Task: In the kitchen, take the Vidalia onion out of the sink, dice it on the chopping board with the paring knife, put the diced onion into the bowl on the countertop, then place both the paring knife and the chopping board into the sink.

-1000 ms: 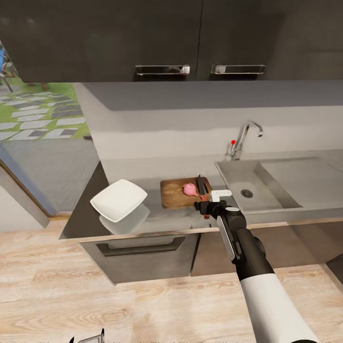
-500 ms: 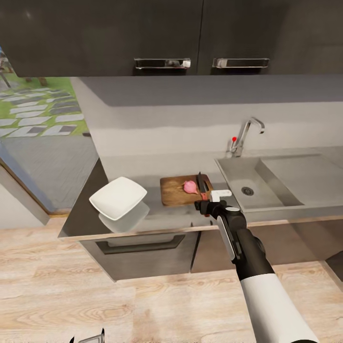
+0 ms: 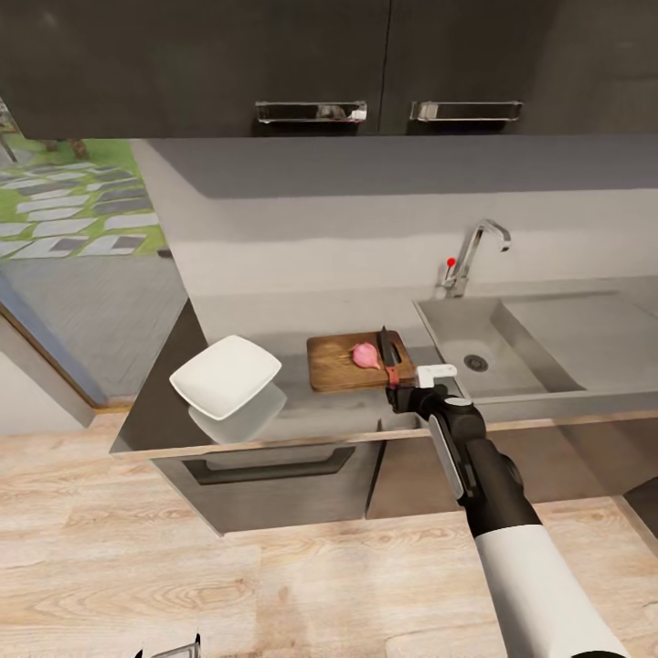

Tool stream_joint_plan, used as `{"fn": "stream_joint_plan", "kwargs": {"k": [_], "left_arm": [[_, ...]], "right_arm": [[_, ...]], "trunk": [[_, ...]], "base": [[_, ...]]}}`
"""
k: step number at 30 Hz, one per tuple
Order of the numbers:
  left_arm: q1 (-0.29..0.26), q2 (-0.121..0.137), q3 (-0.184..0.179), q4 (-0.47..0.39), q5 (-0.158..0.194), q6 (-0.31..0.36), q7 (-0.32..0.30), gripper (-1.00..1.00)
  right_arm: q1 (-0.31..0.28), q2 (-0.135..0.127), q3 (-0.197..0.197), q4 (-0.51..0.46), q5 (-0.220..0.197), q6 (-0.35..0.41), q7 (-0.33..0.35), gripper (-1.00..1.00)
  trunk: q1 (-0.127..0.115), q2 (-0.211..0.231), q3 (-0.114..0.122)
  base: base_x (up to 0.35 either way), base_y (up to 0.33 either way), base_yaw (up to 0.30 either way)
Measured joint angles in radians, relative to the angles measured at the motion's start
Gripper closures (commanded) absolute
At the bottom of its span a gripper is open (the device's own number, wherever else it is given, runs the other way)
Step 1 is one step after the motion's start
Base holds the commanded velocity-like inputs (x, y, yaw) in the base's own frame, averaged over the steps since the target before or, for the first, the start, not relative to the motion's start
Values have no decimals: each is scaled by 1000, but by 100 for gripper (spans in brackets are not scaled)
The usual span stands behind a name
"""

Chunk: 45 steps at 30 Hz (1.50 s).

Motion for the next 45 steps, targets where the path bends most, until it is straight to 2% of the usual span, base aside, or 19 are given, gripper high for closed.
{"fn": "stream_joint_plan", "kwargs": {"k": [30,45], "left_arm": [[0,0,0,0,0,1,0,-100],[0,0,0,0,0,1,0,-100]], "right_arm": [[-1,0,1,0,-1,0,0,-100],[0,0,1,0,-1,0,0,-100]], "trunk": [[0,0,-1],[0,0,-17]], "base": [[43,16,0],[0,0,0]]}}
